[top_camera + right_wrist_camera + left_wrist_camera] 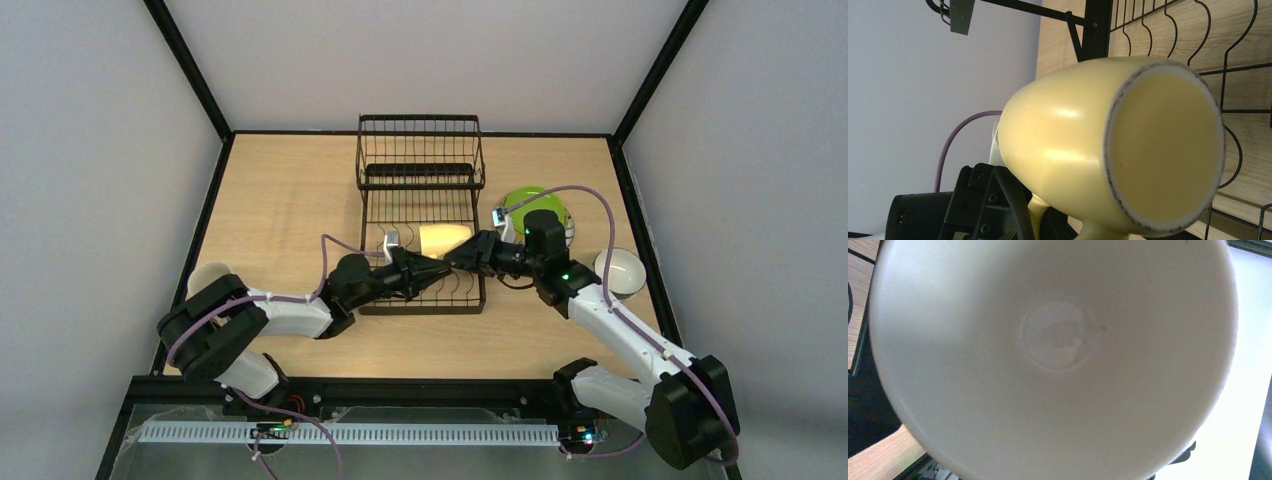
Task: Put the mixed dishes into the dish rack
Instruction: Pass from the left arm to the right
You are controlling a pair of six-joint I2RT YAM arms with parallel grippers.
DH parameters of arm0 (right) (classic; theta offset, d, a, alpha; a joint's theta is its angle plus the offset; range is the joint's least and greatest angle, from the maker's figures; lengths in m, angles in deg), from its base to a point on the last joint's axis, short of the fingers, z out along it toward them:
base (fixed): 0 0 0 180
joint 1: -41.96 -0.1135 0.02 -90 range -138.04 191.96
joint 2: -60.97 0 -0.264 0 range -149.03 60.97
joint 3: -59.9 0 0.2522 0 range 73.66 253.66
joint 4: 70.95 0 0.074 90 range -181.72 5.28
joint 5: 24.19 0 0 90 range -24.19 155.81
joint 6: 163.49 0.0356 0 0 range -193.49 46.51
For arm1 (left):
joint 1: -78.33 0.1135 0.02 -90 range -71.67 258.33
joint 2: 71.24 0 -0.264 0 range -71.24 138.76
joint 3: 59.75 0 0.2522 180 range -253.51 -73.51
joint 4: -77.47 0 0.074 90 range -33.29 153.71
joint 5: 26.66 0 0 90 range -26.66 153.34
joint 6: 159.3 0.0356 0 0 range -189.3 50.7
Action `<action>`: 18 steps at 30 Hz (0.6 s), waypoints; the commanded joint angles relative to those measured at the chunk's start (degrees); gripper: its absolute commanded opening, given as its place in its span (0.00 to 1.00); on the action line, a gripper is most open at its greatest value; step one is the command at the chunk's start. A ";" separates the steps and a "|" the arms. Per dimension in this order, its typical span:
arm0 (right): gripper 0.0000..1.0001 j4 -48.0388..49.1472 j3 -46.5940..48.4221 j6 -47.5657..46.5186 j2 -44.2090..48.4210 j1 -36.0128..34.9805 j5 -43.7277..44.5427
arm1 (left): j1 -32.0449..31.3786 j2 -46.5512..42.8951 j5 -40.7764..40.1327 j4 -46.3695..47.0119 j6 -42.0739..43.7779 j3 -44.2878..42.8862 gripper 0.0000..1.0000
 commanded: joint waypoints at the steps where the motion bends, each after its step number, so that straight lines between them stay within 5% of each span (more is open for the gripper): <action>1: 0.95 3.47 0.13 0.67 -1.28 -1.17 0.65 | -0.38 0.05 1.06 7.41 2.30 -2.05 0.02; 18: 0.81 6.74 0.90 2.64 -4.94 -2.66 3.05 | -0.36 -0.49 3.04 7.60 3.48 -0.96 0.02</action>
